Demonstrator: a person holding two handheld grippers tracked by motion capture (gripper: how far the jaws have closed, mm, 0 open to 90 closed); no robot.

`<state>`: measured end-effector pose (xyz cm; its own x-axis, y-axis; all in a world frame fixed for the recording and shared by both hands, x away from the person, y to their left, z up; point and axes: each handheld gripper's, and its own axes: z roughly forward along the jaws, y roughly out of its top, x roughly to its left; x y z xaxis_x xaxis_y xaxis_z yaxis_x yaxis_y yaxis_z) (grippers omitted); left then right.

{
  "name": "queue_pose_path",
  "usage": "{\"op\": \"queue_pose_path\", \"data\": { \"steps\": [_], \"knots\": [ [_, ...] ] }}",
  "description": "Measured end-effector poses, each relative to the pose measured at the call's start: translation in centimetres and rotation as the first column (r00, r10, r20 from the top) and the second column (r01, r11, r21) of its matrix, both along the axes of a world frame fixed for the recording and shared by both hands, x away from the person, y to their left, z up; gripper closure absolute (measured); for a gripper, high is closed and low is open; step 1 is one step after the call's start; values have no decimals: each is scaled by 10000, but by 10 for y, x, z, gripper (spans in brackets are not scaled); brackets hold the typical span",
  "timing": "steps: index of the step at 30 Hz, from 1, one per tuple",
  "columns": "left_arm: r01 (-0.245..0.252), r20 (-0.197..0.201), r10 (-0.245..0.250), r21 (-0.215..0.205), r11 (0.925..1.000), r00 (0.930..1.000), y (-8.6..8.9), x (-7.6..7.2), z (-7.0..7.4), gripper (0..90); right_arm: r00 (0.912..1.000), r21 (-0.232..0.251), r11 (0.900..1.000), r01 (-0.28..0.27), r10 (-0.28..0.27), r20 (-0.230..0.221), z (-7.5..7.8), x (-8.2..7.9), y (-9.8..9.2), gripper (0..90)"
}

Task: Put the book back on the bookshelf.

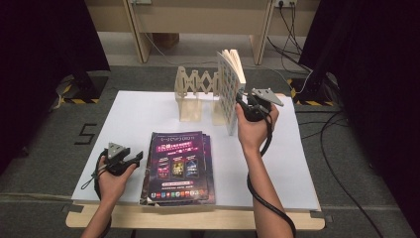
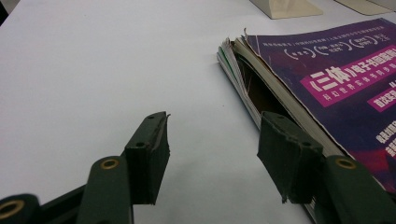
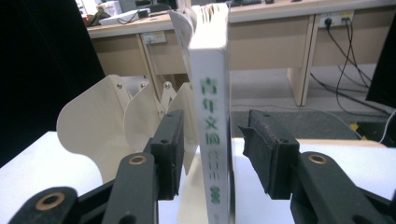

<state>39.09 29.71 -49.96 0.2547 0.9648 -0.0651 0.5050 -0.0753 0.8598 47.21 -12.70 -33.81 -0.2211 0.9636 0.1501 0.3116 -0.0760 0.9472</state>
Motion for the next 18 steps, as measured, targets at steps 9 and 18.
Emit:
{"op": "queue_pose_path", "data": {
  "steps": [9,18],
  "knots": [
    [-27,-35,27,-124,9999,10000,2,0,1,423,9982,20,9995,-300,300,-511,-9,-17,-12,579],
    [105,142,-98,-515,9986,9999,1,-4,16,432,9892,127,9979,-631,642,-1319,-27,-29,-21,586]
  ]
}}
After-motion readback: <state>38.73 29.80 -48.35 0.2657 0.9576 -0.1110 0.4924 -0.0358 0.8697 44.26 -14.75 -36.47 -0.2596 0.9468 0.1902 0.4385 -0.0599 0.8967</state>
